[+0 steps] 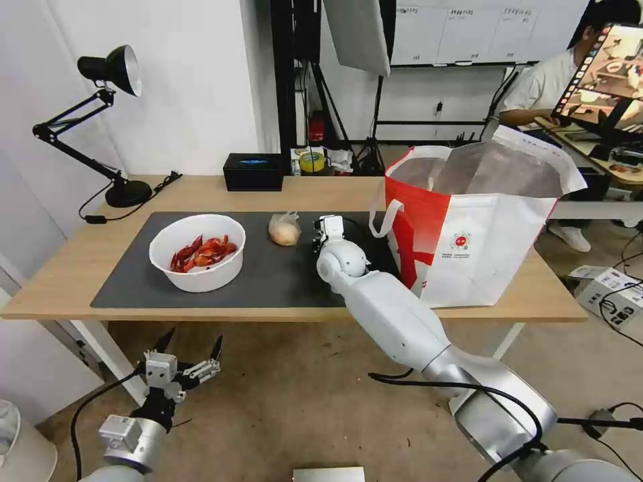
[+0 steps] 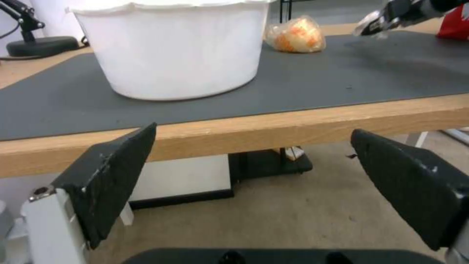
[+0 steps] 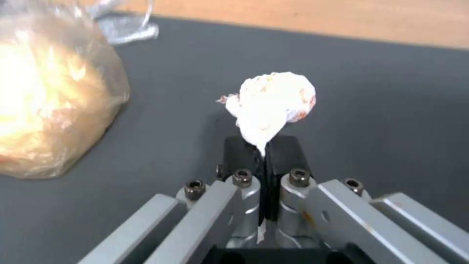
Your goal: Pick up the trash from the table and place it into the takeout bag.
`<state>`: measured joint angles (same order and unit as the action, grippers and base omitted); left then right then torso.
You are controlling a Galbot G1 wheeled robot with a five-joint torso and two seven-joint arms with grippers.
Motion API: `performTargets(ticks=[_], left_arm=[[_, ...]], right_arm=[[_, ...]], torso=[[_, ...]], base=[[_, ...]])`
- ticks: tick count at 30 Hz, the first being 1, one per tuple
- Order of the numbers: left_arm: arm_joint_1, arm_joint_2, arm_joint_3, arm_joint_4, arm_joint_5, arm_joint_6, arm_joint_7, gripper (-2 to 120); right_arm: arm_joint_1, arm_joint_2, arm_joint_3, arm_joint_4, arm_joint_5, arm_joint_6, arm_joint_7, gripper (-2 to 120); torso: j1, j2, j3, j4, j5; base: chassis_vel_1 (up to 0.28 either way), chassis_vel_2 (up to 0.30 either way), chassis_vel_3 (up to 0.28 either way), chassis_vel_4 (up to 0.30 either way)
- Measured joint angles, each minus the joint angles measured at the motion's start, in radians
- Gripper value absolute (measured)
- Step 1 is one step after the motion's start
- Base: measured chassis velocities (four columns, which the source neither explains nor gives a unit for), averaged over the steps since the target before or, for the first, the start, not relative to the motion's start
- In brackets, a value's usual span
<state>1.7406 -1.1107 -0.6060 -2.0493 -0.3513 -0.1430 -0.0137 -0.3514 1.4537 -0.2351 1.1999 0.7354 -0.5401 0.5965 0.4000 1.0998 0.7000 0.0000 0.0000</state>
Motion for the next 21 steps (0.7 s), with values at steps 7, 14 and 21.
performTargets(ticks=[7,14,21], left_arm=[[0.004,-0.001,0.000,-0.004,0.000,0.000,0.000,100],[0.004,-0.001,0.001,-0.005,0.000,0.001,0.000,100],[0.008,-0.009,0.002,-0.007,0.002,0.002,-0.001,100]], right_arm=[[-0.060,-0.094,0.003,0.208,0.007,0.013,0.050,0],[-0.104,-0.181,-0.008,0.367,0.045,0.049,0.088,0],[-0.164,-0.234,-0.009,0.513,0.057,0.086,0.086,0]], torso=[[0.000,0.000,0.000,-0.0001,0.0002],[0.000,0.000,0.000,-0.0002,0.0002],[0.000,0.000,0.000,-0.0002,0.0001]], base=[[0.000,0.000,0.000,0.000],[0.000,0.000,0.000,0.000],[0.000,0.000,0.000,0.000]])
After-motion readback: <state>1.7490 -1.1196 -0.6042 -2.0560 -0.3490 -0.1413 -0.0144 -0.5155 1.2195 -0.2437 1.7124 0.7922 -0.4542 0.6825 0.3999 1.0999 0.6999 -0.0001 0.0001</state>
